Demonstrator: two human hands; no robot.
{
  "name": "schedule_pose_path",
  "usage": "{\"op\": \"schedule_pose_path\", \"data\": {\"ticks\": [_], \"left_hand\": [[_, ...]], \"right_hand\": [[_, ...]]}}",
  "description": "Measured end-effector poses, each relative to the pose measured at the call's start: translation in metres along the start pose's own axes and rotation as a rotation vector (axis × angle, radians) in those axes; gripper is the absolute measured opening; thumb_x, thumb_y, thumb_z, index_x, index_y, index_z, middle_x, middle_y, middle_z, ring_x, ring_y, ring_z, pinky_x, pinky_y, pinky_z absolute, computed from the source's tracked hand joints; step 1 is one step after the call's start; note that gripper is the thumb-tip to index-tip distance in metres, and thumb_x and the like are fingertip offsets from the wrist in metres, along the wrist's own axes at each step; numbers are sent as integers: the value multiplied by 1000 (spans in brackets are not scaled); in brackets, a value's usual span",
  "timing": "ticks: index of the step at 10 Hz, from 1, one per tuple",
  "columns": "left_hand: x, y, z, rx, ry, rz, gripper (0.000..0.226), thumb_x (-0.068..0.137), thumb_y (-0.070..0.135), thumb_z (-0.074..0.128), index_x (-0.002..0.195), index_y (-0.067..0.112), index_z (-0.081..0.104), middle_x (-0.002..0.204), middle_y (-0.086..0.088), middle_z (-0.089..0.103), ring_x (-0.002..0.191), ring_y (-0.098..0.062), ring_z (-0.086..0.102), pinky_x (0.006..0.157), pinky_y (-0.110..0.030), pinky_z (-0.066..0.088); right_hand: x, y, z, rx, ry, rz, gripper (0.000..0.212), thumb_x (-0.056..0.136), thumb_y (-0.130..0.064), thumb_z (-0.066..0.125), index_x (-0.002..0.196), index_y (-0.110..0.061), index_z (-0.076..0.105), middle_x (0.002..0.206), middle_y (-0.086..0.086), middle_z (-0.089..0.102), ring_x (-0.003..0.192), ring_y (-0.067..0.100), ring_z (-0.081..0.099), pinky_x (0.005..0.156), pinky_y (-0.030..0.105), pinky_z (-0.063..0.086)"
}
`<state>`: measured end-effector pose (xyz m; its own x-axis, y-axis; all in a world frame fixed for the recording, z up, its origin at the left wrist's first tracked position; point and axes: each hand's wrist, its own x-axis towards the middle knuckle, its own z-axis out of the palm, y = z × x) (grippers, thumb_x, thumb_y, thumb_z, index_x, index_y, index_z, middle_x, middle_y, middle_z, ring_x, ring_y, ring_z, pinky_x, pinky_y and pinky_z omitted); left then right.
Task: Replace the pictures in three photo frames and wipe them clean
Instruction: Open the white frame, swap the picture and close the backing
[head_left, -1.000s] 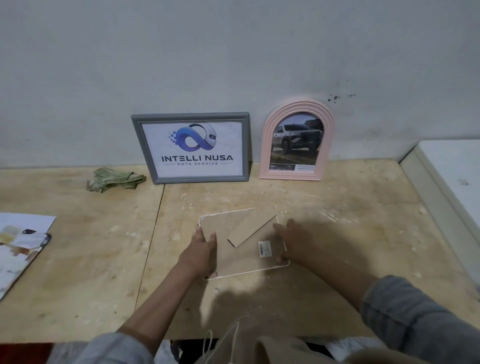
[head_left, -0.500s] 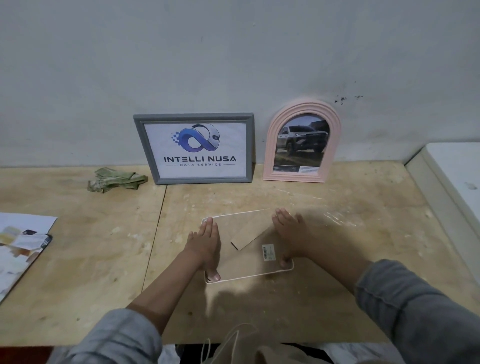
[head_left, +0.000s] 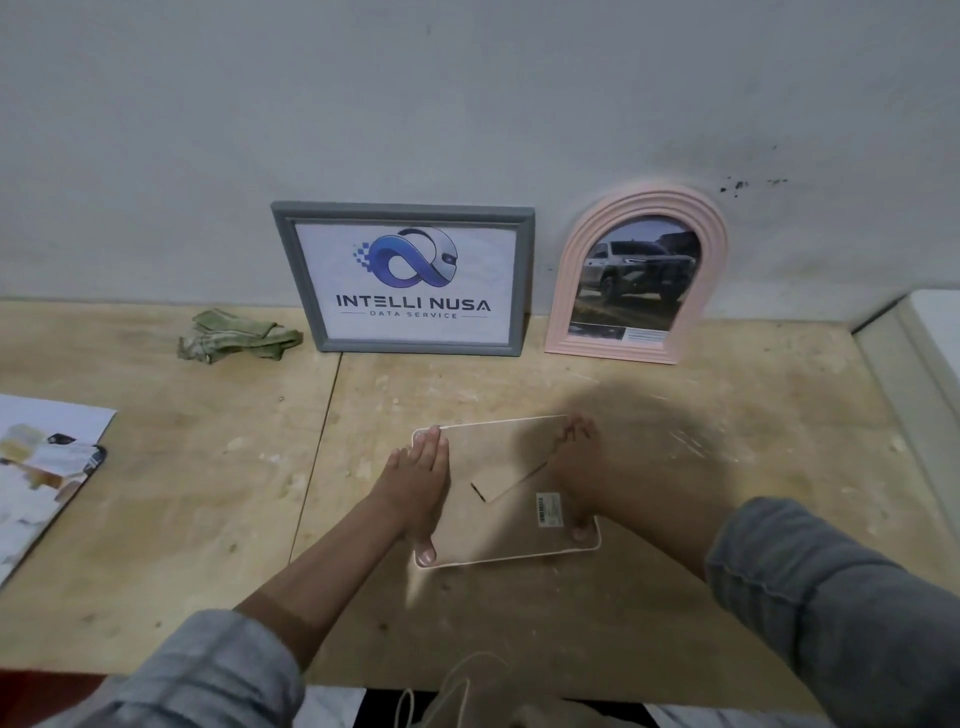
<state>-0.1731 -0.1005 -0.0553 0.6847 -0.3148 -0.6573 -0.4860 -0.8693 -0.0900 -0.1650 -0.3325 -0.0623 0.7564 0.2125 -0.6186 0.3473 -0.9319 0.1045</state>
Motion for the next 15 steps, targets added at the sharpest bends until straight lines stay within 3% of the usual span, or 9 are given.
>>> {"op": "schedule_pose_path", "data": {"ticks": [3, 5, 6, 7, 8, 9, 10, 12, 15], "left_hand": [[22, 3, -12, 143, 58, 148, 170, 32, 53, 91, 143, -1, -25, 152, -15, -32, 145, -29, -20, 118, -50, 5], [24, 0, -13, 143, 56, 178, 169, 31, 54, 91, 145, 0, -22, 154, -15, -29, 144, -28, -21, 119, -49, 6], [22, 4, -16, 189, 55, 164, 168, 32, 54, 91, 146, -1, -20, 155, -16, -26, 146, -29, -16, 119, -48, 8], [15, 7, -17, 198, 72, 135, 164, 36, 48, 92, 146, -1, -19, 156, -16, -23, 147, -29, -12, 118, -48, 10], [14, 10, -16, 267, 99, 138, 158, 43, 48, 90, 146, 0, -19, 156, -16, -22, 147, -28, -8, 116, -50, 16], [10, 15, -16, 331, 109, 159, 155, 46, 51, 88, 146, 0, -20, 156, -14, -22, 147, -26, -9, 114, -51, 18], [9, 16, -15, 320, 114, 161, 154, 47, 51, 87, 146, 1, -19, 157, -14, -20, 147, -25, -9, 114, -51, 19], [17, 11, -15, 315, 101, 195, 164, 36, 56, 89, 146, 0, -19, 157, -15, -20, 147, -27, -8, 114, -51, 18], [9, -3, 1, 51, 124, 186, 151, 47, 45, 89, 149, 10, -17, 156, -9, -24, 147, -22, -13, 116, -48, 1]], "right_hand": [[-3, -18, 0, -109, 210, -23, 133, 54, -40, 88, 143, 14, 6, 153, 29, 1, 142, 41, 13, 117, 44, 9], [1, -24, -7, 19, 53, -4, 71, 88, -16, 60, 143, 8, 21, 152, 30, 11, 141, 42, 12, 115, 48, 11], [8, -32, -5, -80, -16, 9, 82, 84, -22, 67, 142, 11, 20, 149, 36, 10, 138, 47, 16, 115, 52, 17], [31, -14, 30, -63, -17, -32, 98, 51, -38, 87, 128, 7, 48, 137, 30, 42, 126, 41, 44, 105, 48, 35], [3, -16, 3, -192, 89, 44, 97, 39, -58, 85, 115, 0, 63, 125, 21, 58, 114, 33, 56, 101, 46, 37], [-15, -19, -12, -104, 106, -53, 87, 75, -36, 74, 141, 1, 31, 151, 20, 25, 141, 33, 21, 115, 49, 9], [-20, -20, -14, -237, 120, -74, 104, 67, -40, 80, 142, 5, 23, 152, 24, 21, 140, 32, 23, 115, 52, 12], [-8, -17, -13, -254, 117, -96, 98, 71, -37, 78, 142, 4, 24, 150, 24, 21, 140, 34, 20, 115, 52, 11], [-12, -25, -5, 55, 255, 54, 82, 73, -27, 77, 140, -1, 37, 150, 18, 30, 140, 30, 25, 114, 49, 18]]}}
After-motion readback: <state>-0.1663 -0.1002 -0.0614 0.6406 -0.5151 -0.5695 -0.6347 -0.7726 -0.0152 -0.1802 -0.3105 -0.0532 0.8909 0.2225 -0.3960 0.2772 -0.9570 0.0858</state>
